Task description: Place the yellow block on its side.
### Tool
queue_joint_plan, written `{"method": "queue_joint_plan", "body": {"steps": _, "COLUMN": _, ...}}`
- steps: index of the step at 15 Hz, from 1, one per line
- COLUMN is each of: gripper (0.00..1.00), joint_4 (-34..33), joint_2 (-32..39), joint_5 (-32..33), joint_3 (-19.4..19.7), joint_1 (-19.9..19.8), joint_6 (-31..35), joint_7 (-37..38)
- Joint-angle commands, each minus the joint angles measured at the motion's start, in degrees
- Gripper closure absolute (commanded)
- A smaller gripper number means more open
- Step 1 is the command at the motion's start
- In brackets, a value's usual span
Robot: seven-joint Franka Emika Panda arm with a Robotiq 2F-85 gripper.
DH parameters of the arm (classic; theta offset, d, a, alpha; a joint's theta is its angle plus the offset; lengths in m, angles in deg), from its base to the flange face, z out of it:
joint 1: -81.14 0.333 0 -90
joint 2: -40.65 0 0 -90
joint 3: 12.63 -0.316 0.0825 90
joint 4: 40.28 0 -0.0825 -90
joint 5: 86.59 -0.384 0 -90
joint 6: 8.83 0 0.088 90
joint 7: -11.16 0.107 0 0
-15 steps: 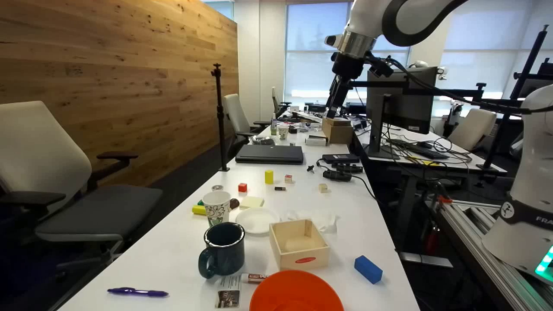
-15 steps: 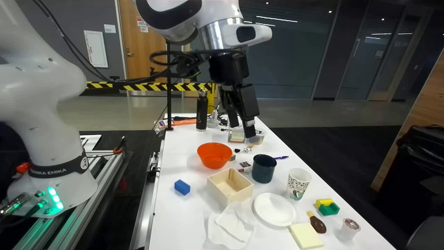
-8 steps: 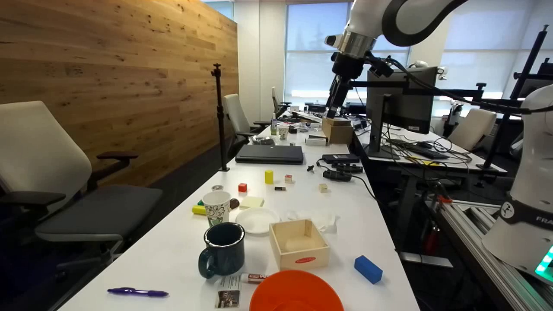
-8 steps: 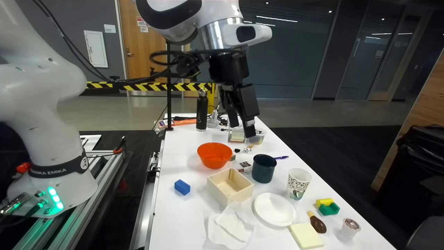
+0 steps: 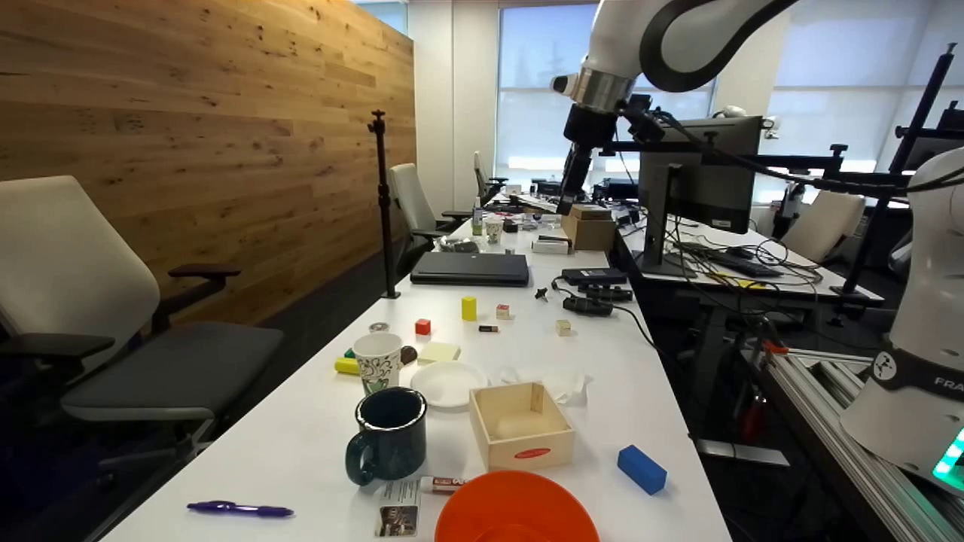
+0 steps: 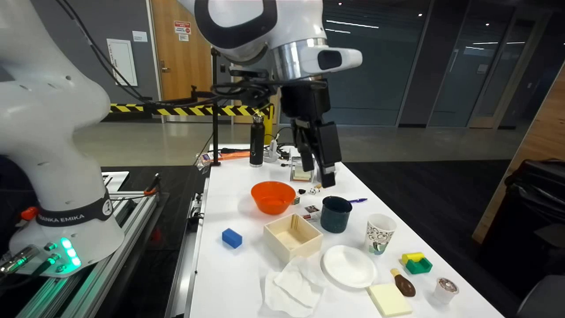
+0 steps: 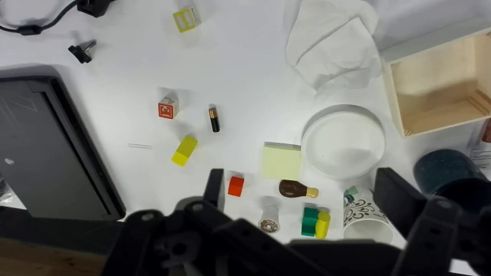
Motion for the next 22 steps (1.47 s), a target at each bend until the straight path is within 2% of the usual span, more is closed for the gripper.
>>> {"method": "queue_joint_plan", "body": {"steps": 1, "gripper": 0.00, "joint_4": -9.70, "joint_2": 10.63, "joint_5": -2.45, "joint_3": -0.07, "joint_1": -0.46, "joint_6": -1.89, "joint_7": 4.26}}
{"method": "queue_joint_plan", "body": {"steps": 6, "gripper": 0.00, "joint_4": -21.96, "joint_2": 23.15, "joint_5": -8.67, "joint_3": 1.36, "joint_1": -1.59, "joint_6": -7.23, "joint_7": 10.11}}
{"method": "queue_joint_plan", "body": {"steps": 10, "gripper": 0.00, "joint_4": -30.50, "joint_2": 30.64, "joint_5": -15.26, "joint_3": 2.13, "joint_1": -3.46, "joint_6": -12.30, "joint_7": 13.81}}
{"method": "queue_joint_plan", "body": {"steps": 11, "gripper": 0.00, "joint_4": -32.25, "joint_2": 32.34, "joint_5": -15.03, "joint_3": 2.71, "joint_1": -3.77, "joint_6": -12.58, "joint_7": 16.20}}
{"method": "queue_joint_plan", "body": {"steps": 12, "gripper": 0.00, "joint_4": -33.61, "joint_2": 33.57, "joint_5": -13.38, "joint_3": 3.62, "joint_1": -3.76, "joint_6": -12.77, "joint_7": 19.39}}
{"method": "queue_joint_plan", "body": {"steps": 13, "gripper": 0.00, "joint_4": -28.58, "joint_2": 30.01, "joint_5": -12.71, "joint_3": 2.68, "joint_1": -3.38, "joint_6": -10.16, "joint_7": 15.41}}
{"method": "queue_joint_plan", "body": {"steps": 17, "gripper": 0.00, "joint_4": -32.06, "joint_2": 33.28, "joint_5": -12.70, "joint_3": 3.54, "joint_1": -3.90, "joint_6": -10.97, "joint_7": 18.08}}
{"method": "queue_joint_plan", "body": {"steps": 18, "gripper": 0.00, "joint_4": -31.68, "joint_2": 33.50, "joint_5": -11.63, "joint_3": 3.90, "joint_1": -3.35, "joint_6": -8.52, "joint_7": 19.83}}
{"method": "queue_joint_plan", "body": {"steps": 22, "gripper": 0.00, "joint_4": -39.14, "joint_2": 39.09, "joint_5": -15.41, "joint_3": 3.30, "joint_1": -4.92, "joint_6": -13.43, "joint_7": 19.75}}
